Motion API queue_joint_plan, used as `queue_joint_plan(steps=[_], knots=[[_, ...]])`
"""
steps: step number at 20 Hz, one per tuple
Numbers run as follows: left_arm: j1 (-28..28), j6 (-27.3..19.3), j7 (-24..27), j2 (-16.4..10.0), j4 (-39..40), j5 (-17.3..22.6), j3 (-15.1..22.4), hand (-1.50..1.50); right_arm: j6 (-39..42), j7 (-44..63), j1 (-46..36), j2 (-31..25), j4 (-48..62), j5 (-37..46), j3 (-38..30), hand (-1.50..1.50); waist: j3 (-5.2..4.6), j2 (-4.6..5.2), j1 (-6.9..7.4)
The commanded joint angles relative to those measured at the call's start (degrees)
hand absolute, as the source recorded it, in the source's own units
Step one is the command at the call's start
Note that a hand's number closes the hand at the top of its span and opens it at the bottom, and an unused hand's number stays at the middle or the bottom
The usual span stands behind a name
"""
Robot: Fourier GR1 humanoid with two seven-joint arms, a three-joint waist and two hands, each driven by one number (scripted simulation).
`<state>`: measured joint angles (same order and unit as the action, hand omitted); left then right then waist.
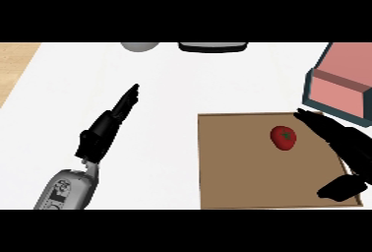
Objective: Pick the tomato from the tray and place it in the cardboard box
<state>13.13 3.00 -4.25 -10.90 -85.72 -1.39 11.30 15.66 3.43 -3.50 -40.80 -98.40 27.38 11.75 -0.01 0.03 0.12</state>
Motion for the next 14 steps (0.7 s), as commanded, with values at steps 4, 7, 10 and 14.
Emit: queue_joint_plan(steps=[4,7,10,14], knots=[[-4.4,5.2,0.9,-1.9,-3.7,0.9,-2.9,0.00,0.2,-4.9,-0.7,5.0,3.6,5.0,-3.0,-1.50,0.01,-0.08,0.01],[-0.5,3.6,-3.4,0.5,-3.9,-0.5,-4.0,0.00,1.4,-3.2,2.0,6.8,-1.9,7.6,-3.4,-1.50,0.01,-0.10,-0.27],[-0.5,2.9,-0.4,2.3,-0.9,-2.9,-3.2,0.00,2.5,-0.7,-4.6,12.0,3.5,11.5,-0.6,-1.50,0.00,-0.02,-0.04],[-3.1,6.4,-0.3,1.0,-3.7,-1.6,-4.7,0.00,1.5,-8.1,-3.8,11.8,11.0,14.2,-3.3,-1.50,0.01,-0.04,-0.04]])
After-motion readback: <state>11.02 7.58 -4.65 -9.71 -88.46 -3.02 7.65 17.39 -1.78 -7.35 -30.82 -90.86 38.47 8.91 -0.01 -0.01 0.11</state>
